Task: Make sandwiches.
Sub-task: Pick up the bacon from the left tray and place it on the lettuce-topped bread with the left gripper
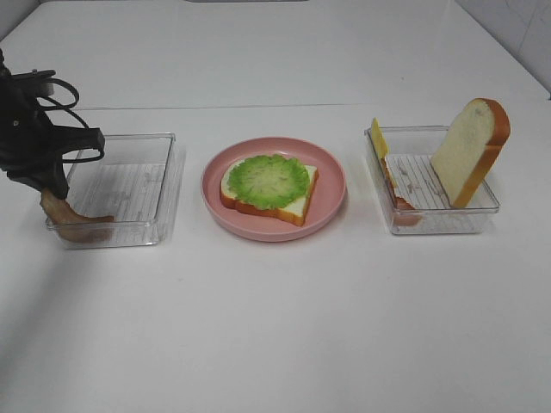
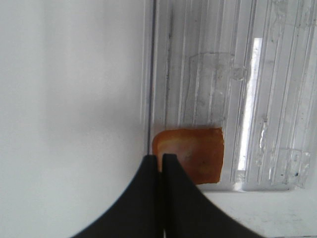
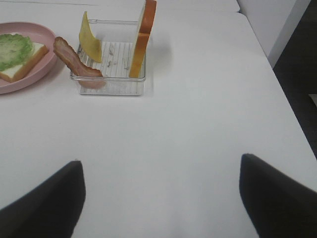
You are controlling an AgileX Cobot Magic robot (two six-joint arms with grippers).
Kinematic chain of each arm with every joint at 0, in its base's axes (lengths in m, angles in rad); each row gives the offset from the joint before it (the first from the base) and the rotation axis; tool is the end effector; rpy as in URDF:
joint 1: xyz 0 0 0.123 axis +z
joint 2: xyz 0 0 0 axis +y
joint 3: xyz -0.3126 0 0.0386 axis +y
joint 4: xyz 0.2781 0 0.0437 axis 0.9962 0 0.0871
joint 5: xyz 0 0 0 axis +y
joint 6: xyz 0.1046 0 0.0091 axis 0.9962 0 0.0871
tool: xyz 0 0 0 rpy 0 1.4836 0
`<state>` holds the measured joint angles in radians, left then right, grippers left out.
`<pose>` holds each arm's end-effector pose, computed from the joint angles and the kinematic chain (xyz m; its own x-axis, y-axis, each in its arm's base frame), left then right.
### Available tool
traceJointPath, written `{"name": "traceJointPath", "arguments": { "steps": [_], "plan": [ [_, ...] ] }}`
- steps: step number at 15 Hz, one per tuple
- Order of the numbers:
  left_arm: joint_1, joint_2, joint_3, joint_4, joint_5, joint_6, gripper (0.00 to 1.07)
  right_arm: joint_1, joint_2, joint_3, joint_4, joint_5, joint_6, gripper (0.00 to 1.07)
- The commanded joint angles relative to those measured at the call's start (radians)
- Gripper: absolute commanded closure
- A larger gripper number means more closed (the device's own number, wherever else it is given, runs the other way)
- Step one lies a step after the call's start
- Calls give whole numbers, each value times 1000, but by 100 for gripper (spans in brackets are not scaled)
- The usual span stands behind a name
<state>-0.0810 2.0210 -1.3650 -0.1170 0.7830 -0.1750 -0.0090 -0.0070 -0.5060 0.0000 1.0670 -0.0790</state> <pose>0.4387 -0.0443 0.1506 -0.9652 -0.1769 -0.1928 -0.1527 0.9792 -0.1340 0.0017 0.0000 0.2867 -0.4493 -0.0749 -0.8902 -0.0265 0.9972 -0.0705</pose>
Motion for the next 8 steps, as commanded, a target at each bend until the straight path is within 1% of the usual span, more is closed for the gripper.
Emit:
{"name": "traceJointPath", "arguments": {
  "steps": [1,5,7,8],
  "plan": [
    [-2,-2,8,-18,22,18,107,-3,-14,3,0,-9,-7,27],
    [-2,-22,3,-20,34,18,107,-3,-14,3,0,-9,-7,27],
    [-2,-47,-4,-26,33,25,107,-3,-14,3,0,-9,-7,27],
    [-3,-74,-7,-51,26,40,107,-3,-14,3,0,-9,-7,27]
  ]
}}
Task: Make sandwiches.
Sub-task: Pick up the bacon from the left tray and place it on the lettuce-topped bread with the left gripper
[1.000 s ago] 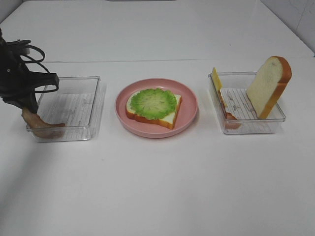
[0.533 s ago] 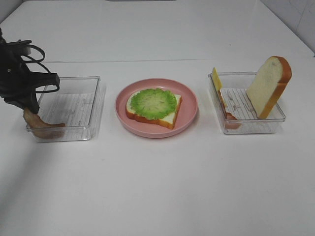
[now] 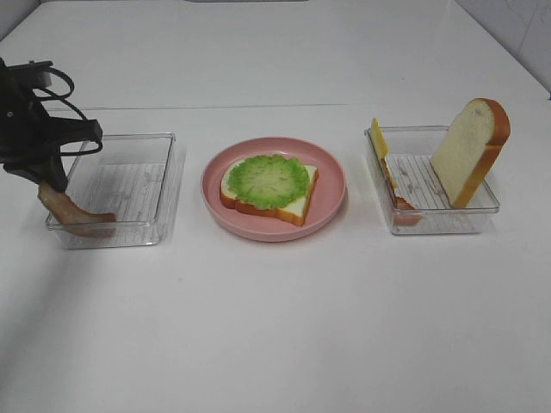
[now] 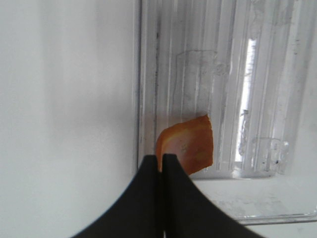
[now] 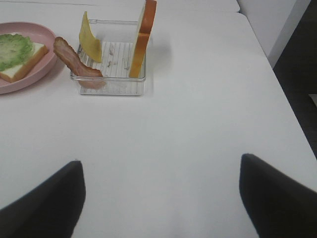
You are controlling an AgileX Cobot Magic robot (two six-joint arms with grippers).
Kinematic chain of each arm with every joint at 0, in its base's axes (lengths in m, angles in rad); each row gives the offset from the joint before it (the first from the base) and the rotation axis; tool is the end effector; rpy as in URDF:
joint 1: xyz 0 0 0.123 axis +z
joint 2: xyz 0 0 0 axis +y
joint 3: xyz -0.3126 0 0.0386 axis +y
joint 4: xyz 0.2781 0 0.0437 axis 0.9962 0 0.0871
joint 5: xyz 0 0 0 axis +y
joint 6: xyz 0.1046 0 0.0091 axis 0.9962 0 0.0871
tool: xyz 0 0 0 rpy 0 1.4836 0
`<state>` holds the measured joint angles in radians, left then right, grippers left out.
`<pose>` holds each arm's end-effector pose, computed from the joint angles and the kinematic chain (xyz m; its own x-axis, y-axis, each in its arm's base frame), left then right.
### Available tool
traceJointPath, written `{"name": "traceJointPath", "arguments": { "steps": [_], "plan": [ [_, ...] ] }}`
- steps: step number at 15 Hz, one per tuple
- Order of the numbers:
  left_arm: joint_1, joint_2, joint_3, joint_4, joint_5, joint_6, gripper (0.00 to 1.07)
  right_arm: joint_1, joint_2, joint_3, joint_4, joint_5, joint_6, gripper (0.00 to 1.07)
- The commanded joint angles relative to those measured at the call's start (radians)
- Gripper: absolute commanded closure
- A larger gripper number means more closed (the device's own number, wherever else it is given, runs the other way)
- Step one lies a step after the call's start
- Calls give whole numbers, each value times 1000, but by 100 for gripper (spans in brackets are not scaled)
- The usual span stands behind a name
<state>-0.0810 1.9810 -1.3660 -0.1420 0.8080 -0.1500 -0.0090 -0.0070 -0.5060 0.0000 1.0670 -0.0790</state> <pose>0.4349 -0.0461 0.1681 -0.9642 -0.1672 -0.2060 -0.1366 0.9785 -0.1548 0.0017 0.0000 0.2867 -0.4493 -0.0749 -0.8902 -0.0265 0.9972 -0.0705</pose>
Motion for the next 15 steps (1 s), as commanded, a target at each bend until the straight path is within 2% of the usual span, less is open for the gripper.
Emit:
{"name": "traceJointPath", "arguments": {
  "steps": [1,2,4,8,11,12,14,15],
  "plan": [
    [-3,-71,-13,-67,-8,38,107,-3,-14,3,0,-9,-7,27],
    [-3,-77,-19,-77,-8,46,107,-3,-14,3,0,-9,-7,27],
    [-3,-101,-41,-153,-16,100,107,-3,-14,3,0,-9,-7,27],
    [-3,-116,-65,-401,-25,246,107,-3,-14,3,0,-9,-7,27],
    [-3,-114,-65,-725,-52,455,107,-3,-14,3,0,-9,-7,27],
    [-8,-101,-65,-942,-52,589,107,-3,-14,3,0,-9,-7,27],
    [-36,-84,-65,-1101,-51,678,107,-3,-14,3,0,-9,-7,27],
    [-46,-78,-65,-1130,-52,697,107,-3,-14,3,0,-9,-7,27]
  ]
}}
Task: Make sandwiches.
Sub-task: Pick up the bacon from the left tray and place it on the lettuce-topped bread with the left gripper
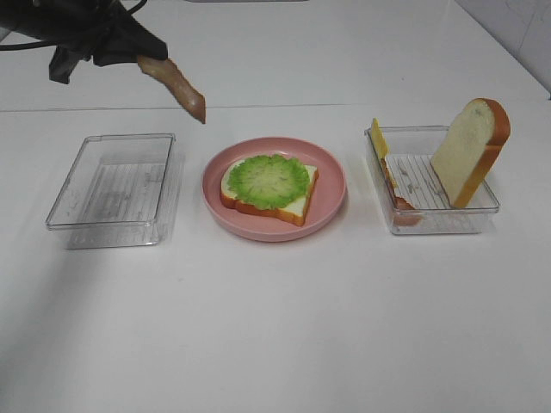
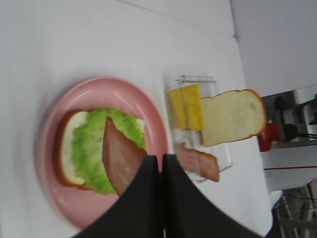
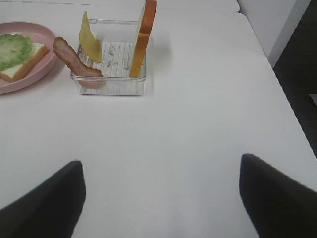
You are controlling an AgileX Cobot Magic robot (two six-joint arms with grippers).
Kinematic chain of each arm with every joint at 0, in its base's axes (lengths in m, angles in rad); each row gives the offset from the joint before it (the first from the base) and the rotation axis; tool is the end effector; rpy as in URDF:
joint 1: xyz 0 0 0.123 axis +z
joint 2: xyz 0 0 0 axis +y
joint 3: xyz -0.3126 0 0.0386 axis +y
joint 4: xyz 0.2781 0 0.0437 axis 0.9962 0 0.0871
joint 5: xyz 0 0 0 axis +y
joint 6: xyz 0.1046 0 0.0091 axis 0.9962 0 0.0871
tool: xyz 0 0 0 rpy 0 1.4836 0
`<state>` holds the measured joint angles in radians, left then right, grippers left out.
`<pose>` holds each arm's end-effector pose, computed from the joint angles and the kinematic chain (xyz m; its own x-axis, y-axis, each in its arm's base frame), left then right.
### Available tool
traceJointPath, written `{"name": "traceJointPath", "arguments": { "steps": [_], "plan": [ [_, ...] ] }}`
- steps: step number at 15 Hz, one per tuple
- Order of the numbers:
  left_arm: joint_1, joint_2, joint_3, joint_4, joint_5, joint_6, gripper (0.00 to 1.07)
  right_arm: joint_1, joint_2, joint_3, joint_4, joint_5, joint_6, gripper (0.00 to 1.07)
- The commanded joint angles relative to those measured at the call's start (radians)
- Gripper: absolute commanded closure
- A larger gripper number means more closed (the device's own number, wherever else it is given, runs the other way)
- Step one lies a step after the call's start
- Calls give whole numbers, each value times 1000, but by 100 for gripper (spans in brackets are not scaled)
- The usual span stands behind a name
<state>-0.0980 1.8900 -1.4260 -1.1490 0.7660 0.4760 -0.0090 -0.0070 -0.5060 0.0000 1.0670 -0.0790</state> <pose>0.4536 -0.1114 0.2668 -0.8582 -0.3144 -0.4059 0.1116 0.6574 -0.7452 0.0017 0.0000 0.2867 -0.4493 -0.0749 -0.8902 -0.0265 0.9972 -0.0705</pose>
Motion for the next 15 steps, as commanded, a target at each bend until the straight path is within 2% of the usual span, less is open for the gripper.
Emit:
{"name": "traceJointPath", "arguments": {
  "steps": [1,2,4,5,7,12,14,15],
  "plan": [
    [-56,27,-5,-196,-10,117,107,-3,-14,3,0,-9,-7,27],
    [-84,45,-5,-256,-13,162,107,-3,-14,3,0,-9,-7,27],
    [-138,95,-12,-359,-22,217,107,-3,-14,3,0,-9,-7,27],
    [-172,149,-37,-409,-23,227,107,-3,-14,3,0,-9,-7,27],
    [-213,226,-103,-444,-20,227,107,-3,-14,3,0,-9,-7,27],
    [-258,392,-241,-448,-2,215,107,-3,-14,3,0,-9,-7,27],
    [-250,438,-241,-390,32,188,107,-3,-14,3,0,-9,-7,27],
    [-241,439,-241,-331,32,168,107,-3,-14,3,0,-9,-7,27]
  ]
}}
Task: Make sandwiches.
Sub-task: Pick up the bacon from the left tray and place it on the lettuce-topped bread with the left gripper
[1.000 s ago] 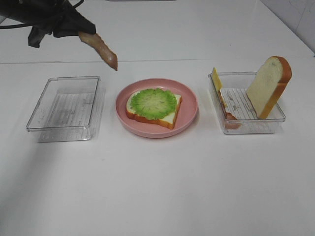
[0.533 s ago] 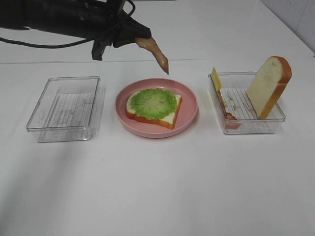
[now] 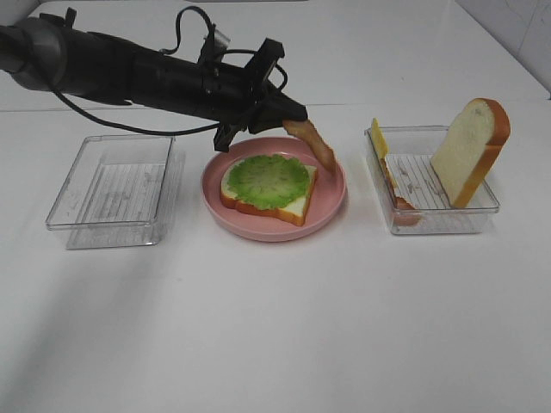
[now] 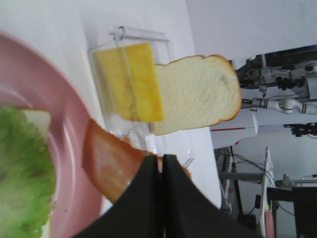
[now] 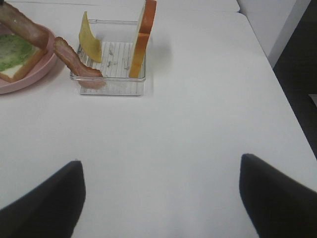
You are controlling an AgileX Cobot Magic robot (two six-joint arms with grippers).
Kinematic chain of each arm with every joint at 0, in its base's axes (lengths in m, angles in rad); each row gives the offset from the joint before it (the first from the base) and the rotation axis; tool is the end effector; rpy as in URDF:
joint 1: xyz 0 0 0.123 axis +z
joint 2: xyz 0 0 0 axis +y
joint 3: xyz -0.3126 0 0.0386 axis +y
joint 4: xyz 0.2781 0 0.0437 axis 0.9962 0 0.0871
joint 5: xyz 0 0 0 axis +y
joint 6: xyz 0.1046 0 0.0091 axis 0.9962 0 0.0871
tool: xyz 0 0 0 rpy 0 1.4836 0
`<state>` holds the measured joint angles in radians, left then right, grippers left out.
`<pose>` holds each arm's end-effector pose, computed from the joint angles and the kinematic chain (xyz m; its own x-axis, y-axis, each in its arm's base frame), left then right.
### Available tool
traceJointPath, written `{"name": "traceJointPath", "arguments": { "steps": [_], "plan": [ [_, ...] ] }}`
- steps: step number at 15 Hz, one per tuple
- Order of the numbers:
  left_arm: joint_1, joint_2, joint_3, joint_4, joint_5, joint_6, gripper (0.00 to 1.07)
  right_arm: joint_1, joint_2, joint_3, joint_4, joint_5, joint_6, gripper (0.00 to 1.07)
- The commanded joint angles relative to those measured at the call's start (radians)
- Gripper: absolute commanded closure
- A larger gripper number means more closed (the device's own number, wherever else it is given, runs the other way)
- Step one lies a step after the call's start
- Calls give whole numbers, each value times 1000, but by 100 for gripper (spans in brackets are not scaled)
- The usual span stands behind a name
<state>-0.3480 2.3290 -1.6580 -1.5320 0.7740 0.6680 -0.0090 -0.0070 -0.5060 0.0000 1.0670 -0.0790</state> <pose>0.4911 -0.2562 0.1410 -0.9455 -0.2282 -0.2321 0.1034 0.4657 -0.8789 0.0017 0.0000 0.2867 -0.4493 -0.0749 -0.8902 -0.0265 0.9972 -0.0705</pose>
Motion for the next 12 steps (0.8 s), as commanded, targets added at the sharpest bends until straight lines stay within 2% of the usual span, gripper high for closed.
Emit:
{"name": "traceJointPath", "arguments": {
  "steps": [1,4,7,12],
  "plan": [
    [13,-1,-9,101,24,-44,107,-3,-14,3,0,-9,-7,27],
    [47,-7,-9,210,22,-99,107,-3,-14,3,0,-9,-7,27],
    [58,-7,-9,291,-30,-104,107,-3,-14,3,0,-9,-7,27],
    [66,-9,-9,317,-77,-104,107,-3,-14,3,0,-9,-7,27]
  ]
}}
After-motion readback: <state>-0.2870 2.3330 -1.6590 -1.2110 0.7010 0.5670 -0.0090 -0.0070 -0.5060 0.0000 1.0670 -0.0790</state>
